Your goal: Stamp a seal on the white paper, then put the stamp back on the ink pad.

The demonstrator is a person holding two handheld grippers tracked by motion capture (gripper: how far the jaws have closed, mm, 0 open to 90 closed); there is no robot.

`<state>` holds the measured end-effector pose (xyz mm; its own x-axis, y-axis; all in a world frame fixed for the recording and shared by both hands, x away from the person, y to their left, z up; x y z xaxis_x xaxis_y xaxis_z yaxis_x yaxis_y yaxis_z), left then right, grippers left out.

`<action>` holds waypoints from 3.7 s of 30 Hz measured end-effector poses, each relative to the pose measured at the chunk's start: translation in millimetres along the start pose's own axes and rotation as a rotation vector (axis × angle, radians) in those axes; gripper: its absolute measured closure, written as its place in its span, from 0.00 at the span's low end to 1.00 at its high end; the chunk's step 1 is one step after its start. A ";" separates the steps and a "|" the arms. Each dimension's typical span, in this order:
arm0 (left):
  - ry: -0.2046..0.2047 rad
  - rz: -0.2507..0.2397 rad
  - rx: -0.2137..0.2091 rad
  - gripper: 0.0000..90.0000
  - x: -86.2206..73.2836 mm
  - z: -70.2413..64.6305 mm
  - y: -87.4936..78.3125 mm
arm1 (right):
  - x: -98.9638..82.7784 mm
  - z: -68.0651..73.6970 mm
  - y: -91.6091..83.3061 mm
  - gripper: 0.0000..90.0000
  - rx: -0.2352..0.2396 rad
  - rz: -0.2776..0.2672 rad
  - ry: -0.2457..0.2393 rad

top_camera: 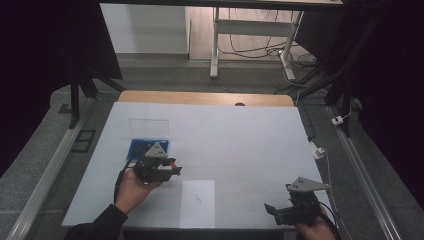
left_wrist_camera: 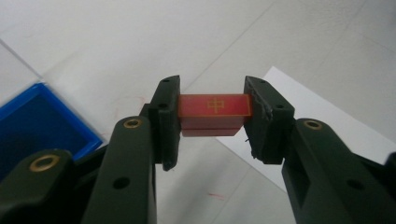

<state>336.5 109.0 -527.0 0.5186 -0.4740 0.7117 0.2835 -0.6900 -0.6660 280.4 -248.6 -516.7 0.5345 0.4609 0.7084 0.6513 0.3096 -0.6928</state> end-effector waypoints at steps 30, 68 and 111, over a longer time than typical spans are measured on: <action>-0.114 -0.039 0.178 0.64 -9.7 65.6 -29.9 | -0.1 0.4 -0.3 0.01 -0.004 0.000 0.000; -0.229 0.040 0.289 0.64 -28.4 137.0 -17.5 | -0.8 1.0 1.0 0.01 -0.004 0.012 -0.006; -0.178 -0.181 0.047 0.00 -16.1 46.3 -49.1 | 0.1 1.4 -0.9 0.01 -0.003 -0.002 -0.010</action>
<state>351.6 175.9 -516.1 0.5883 -0.2386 0.7726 0.4193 -0.7270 -0.5438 279.0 -247.6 -516.3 0.5277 0.4684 0.7086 0.6542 0.3080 -0.6908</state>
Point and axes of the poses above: each handheld gripper's, and its own axes: y roughly forward along the jaws, x roughly out of its top, z roughly to its left, the point moved 8 cm from there along y, roughly forward along the jaws, and after that the axes turned 12 degrees about -x, right-handed, at the moved point
